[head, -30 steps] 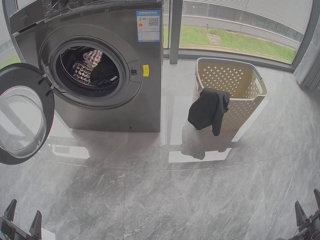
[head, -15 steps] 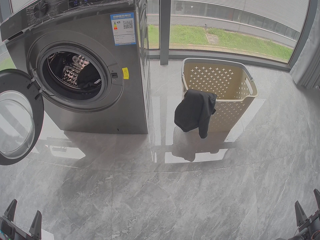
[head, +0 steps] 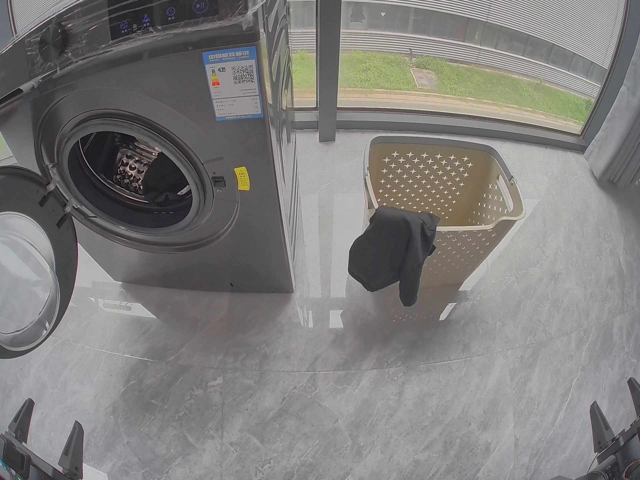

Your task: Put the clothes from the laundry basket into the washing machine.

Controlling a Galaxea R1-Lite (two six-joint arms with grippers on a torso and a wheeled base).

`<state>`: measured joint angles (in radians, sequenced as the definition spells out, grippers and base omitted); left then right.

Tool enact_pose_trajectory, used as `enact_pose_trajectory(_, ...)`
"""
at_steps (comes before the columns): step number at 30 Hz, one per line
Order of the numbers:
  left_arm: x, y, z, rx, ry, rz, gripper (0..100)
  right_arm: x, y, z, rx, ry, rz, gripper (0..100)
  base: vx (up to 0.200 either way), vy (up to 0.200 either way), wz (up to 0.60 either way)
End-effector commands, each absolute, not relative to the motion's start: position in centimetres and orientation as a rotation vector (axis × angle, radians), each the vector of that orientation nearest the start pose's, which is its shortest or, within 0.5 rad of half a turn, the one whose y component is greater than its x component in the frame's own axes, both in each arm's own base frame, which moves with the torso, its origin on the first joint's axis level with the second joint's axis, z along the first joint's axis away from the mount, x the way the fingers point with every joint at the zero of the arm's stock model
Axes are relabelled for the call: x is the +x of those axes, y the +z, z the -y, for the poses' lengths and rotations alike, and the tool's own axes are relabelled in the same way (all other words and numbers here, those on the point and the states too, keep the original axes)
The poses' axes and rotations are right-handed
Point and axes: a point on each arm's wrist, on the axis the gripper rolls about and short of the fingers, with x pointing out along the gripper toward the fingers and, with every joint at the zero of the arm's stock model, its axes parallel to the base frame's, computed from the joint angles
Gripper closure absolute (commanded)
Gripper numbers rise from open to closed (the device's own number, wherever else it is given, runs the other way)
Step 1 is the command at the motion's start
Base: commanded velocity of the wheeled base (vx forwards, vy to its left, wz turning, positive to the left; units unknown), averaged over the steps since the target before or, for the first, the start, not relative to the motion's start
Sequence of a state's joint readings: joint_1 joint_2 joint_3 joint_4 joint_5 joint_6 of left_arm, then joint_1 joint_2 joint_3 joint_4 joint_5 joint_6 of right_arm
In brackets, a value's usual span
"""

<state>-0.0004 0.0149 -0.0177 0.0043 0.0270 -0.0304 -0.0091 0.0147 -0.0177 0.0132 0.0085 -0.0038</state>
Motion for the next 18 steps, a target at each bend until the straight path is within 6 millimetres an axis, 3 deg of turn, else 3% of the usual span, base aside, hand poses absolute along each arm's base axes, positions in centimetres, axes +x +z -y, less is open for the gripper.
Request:
enact_pose_trajectory(1, -2.28, 7.59, -0.06, -0.031, 0.028, -0.004, 0, -2.28, 7.64, -0.04, -0.004, -0.002, -0.014, 0, 0.200, 0.000, 0.00)
enact_pose_trajectory(7, -2.28, 7.61, -0.06, -0.031, 0.028, -0.003, 0, -2.28, 7.64, -0.04, -0.004, 0.000, -0.014, 0, 0.000, 0.000, 0.00)
enact_pose_trajectory(18, -2.28, 7.61, -0.07, -0.029, 0.029, -0.003, 0, -2.27, 7.64, -0.04, -0.004, -0.003, -0.015, 0, 0.000, -0.200, 0.00)
